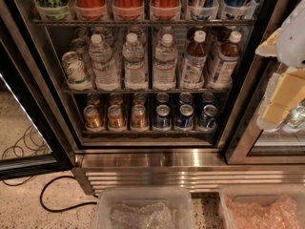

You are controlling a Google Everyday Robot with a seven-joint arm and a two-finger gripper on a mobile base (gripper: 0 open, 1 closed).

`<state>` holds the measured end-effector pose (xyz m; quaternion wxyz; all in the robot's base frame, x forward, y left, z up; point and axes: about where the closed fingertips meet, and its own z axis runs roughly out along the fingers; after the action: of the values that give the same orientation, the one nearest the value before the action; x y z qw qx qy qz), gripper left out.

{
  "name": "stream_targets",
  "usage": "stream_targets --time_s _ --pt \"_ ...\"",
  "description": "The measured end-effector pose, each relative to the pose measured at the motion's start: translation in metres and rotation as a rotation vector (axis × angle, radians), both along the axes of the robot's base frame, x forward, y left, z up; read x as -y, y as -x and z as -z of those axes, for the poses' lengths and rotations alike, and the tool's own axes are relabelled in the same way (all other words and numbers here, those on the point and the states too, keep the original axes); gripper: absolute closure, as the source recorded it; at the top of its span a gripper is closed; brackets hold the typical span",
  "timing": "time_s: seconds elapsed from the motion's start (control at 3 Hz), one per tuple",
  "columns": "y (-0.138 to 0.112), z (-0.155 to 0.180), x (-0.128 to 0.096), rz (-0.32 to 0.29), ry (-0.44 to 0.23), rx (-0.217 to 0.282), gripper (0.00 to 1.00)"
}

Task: Pick pepsi can from bottom shelf of fridge

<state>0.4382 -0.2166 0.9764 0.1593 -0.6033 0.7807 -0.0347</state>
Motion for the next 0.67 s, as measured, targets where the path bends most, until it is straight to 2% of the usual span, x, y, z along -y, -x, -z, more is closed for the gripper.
stream_targets --time_s 0.67 --pt "-0.0001 0.0003 -0.0019 0.004 -0.018 0.003 0.0"
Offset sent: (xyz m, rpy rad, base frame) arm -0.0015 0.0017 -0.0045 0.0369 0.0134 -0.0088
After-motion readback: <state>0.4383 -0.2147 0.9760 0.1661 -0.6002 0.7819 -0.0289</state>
